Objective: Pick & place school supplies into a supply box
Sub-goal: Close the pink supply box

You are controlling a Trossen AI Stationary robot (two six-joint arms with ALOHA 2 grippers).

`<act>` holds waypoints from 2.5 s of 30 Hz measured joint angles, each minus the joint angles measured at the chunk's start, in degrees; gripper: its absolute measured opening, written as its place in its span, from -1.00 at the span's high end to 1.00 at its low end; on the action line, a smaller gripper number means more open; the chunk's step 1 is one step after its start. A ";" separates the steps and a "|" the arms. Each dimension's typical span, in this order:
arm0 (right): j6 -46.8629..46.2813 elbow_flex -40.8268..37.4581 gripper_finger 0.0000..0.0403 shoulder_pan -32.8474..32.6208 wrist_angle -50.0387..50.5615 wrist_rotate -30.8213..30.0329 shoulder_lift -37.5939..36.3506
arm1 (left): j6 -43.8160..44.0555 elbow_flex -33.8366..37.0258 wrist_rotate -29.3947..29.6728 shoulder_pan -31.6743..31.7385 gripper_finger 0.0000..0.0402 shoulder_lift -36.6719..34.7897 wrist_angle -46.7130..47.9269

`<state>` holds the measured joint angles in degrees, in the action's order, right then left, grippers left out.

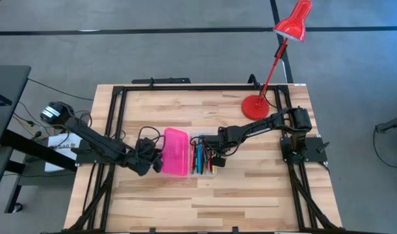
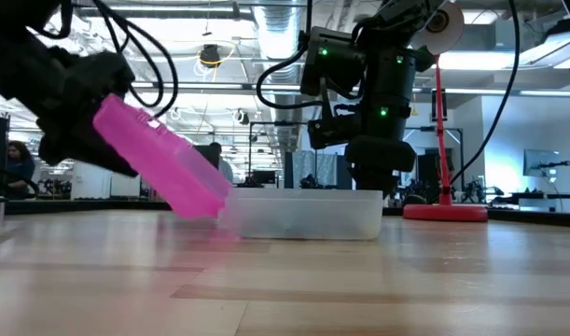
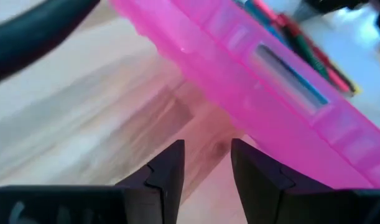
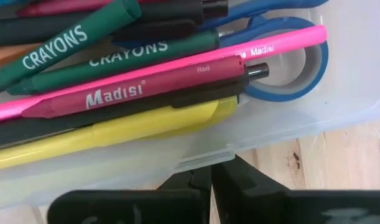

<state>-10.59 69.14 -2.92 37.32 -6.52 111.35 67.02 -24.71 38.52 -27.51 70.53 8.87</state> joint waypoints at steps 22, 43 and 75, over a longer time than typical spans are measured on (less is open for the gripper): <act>-1.53 0.00 1.00 -0.05 -6.95 2.14 -0.02 | -8.35 -0.02 1.28 2.78 0.38 -3.06 -4.74; -1.44 0.07 1.00 0.07 -9.09 1.68 -0.02 | -16.70 -0.02 -0.88 6.44 0.38 -3.04 -16.15; -0.04 0.09 1.00 2.66 -9.59 1.63 -0.02 | -19.47 -0.02 -2.23 8.48 0.38 -3.02 -20.23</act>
<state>-10.62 69.23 -0.26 27.73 -4.89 111.33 47.55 -24.73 36.29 -19.03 67.51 -11.35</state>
